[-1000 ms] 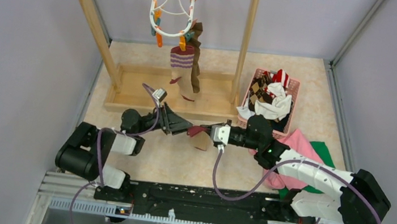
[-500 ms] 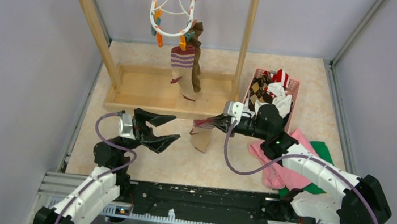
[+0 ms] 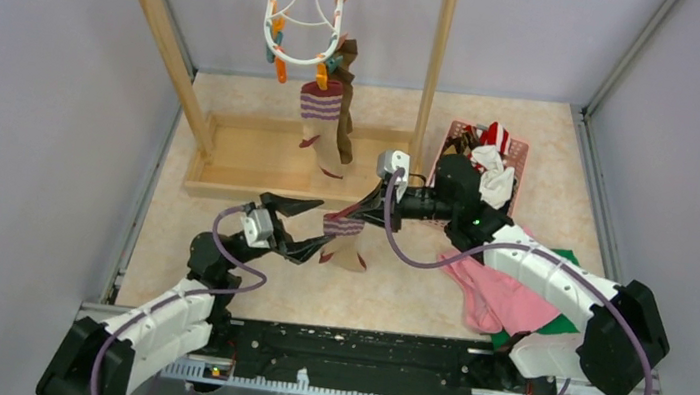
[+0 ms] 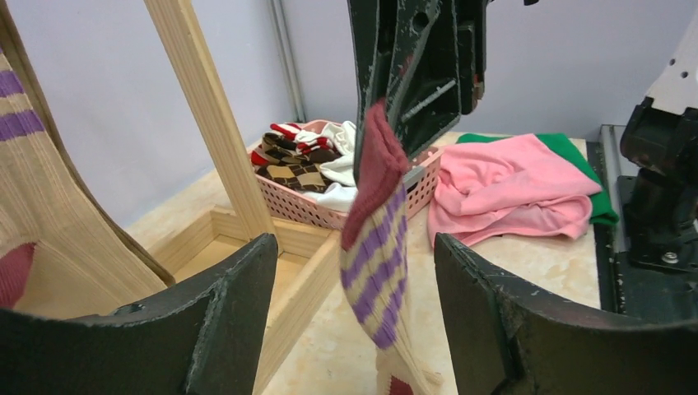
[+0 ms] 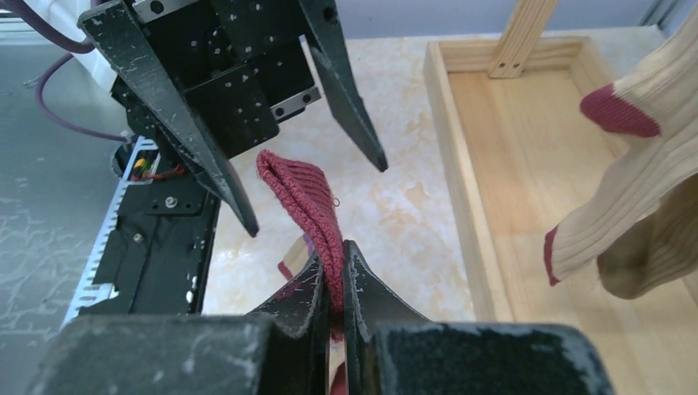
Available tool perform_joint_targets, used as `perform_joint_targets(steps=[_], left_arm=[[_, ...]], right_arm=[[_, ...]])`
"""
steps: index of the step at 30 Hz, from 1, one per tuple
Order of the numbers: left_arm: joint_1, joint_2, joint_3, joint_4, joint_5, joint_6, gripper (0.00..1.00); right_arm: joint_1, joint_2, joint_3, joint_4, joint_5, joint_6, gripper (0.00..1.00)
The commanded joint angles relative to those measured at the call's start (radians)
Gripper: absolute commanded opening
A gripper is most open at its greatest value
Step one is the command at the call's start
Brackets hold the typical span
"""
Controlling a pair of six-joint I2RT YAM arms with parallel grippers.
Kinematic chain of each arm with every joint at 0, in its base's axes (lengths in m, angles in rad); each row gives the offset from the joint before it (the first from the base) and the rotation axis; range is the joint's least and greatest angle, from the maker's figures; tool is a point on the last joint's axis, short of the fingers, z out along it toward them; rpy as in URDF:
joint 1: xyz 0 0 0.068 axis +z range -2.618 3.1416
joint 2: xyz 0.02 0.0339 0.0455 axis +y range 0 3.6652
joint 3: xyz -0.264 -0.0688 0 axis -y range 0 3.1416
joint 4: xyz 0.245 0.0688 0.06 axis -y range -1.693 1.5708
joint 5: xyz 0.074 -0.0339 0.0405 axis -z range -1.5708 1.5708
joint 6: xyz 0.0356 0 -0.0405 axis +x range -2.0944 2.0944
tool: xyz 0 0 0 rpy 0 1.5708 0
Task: Clip the socks to the hanger
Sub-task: Pick up the sock from the bin.
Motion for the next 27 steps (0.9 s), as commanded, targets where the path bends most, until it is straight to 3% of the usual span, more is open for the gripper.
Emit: perform_joint_targets(steps=[1,10,16,18,24,27], left_arm=[[-0.013,0.066,0.063,0.076,-0.005,0.121,0.75],[-0.015,0.178,0.121,0.111,0.059,0.043,0.5],[-0.015,0.17,0.112,0.13,0.062,0.022,0.46],[-0.017,0.168,0.112,0.131,0.065,0.018,0.39],[-0.017,0.157,0.108,0.122,0.071,0.017,0.02],[-0.017,0.131,0.106,0.088,0.046,0.017,0.0]], right_arm=[[0.0,0.018,0.061,-0.013,-0.053,0.014,0.0],[0.0,0.055,0.076,-0.002,-0.068,0.016,0.0],[0.001,0.068,0.083,0.003,-0.069,0.015,0.0],[0.0,0.072,0.085,0.005,-0.069,0.016,0.0],[0.001,0.073,0.088,0.006,-0.068,0.015,0.0],[0.0,0.071,0.086,0.0,-0.057,0.01,0.0]])
